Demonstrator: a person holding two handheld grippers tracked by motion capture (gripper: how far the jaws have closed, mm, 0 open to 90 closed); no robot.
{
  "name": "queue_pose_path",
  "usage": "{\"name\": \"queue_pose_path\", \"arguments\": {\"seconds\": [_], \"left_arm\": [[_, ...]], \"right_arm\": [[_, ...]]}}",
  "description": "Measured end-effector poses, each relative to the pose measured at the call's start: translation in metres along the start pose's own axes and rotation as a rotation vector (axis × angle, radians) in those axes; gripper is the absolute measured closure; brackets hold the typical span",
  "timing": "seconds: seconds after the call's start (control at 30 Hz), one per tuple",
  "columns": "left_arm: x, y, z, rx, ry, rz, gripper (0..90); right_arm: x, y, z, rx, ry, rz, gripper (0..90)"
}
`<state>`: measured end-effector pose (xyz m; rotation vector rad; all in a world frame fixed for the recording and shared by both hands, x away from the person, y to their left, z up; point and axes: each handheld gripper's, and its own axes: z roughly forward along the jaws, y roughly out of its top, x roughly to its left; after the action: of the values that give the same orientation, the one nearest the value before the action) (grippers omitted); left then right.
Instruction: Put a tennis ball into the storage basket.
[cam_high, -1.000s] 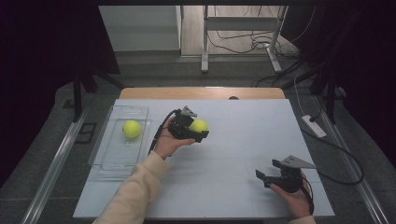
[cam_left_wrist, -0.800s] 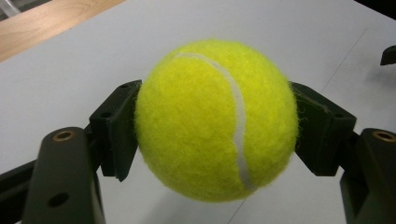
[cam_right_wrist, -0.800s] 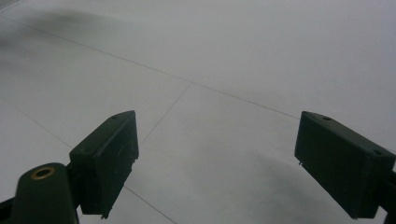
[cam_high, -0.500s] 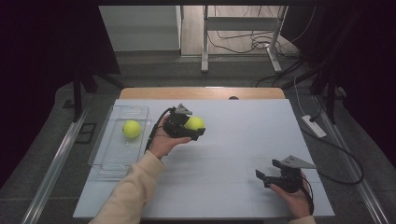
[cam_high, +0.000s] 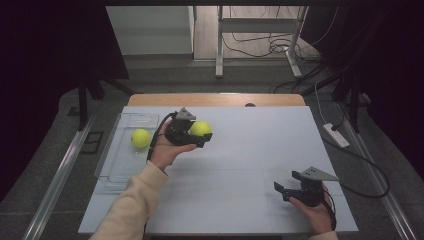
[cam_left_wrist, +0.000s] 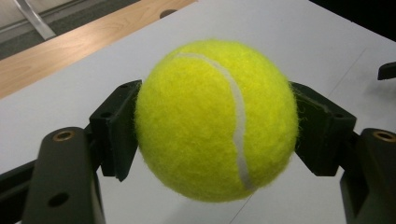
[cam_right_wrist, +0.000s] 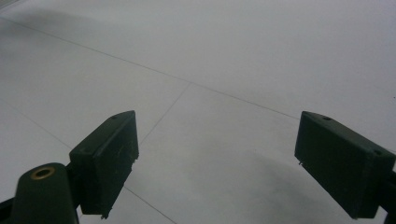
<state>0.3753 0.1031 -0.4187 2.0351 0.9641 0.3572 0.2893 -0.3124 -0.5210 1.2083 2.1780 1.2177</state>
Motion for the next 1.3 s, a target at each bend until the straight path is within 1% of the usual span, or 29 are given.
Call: {"name": "queue_pose_path", "arguments": {"seconds": [0.2,0.5,0.93,1.1,1.3], "left_arm": [[0.003,0.0,-0.005,-0.012,0.006,-0.008,26.4],[0.006,0.001,-0.01,-0.025,0.018,-0.007,26.4],[0.015,0.001,-0.023,-0.056,0.04,-0.032,26.4],[0.018,0.0,-0.026,-0.069,0.041,-0.048,26.4],[0.021,-0.001,-0.03,-0.077,0.046,-0.055,26.4]], "right_arm": [[0.0,0.0,0.0,0.001,-0.002,-0.001,13.5],[-0.001,0.0,0.0,0.002,-0.002,-0.002,13.5],[0.0,0.0,-0.001,0.002,-0.004,0.001,13.5],[0.0,0.0,0.0,0.002,-0.003,-0.001,13.5],[0.0,0.0,0.0,0.003,-0.003,0.0,13.6]]}}
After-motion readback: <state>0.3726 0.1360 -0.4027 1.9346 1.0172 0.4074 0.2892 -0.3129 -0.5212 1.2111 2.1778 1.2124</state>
